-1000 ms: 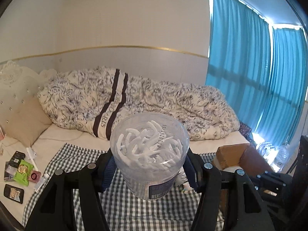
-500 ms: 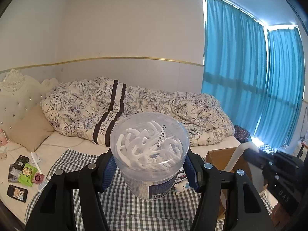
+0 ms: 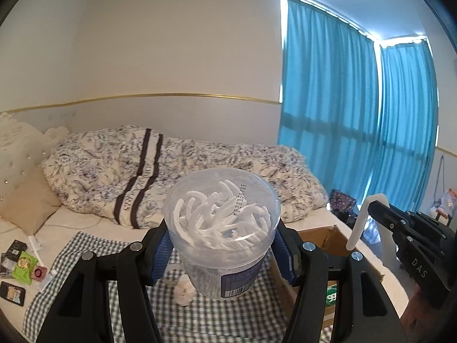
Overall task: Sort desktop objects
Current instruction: 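Lift the hanger tub and white hose and carry them over the cardboard box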
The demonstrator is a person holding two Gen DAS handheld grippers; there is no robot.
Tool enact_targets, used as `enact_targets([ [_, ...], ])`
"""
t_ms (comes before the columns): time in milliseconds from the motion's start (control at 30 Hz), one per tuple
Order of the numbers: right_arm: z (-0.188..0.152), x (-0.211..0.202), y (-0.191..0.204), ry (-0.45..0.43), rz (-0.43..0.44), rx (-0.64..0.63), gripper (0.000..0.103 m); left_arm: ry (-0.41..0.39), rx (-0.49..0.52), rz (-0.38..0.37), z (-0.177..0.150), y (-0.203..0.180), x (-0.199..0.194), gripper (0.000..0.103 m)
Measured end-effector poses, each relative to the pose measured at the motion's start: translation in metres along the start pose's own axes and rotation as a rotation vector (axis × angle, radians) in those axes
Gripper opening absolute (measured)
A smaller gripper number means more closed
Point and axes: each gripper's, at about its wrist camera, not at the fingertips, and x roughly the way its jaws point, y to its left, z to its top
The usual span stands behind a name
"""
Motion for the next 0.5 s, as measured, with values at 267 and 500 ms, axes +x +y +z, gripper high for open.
enact_targets([
  [267, -0.001, 0.003, -0.043, 0.043, -0.069, 0.016, 0.007, 0.012, 0.009, -0.064, 0.002, -0.039, 0.021, 0.063],
  [500, -0.006, 0.004, -0.068, 0.074, -0.089, 0.023, 0.007, 0.037, 0.031, -0.116, 0.003, -0.071, 0.041, 0.063],
])
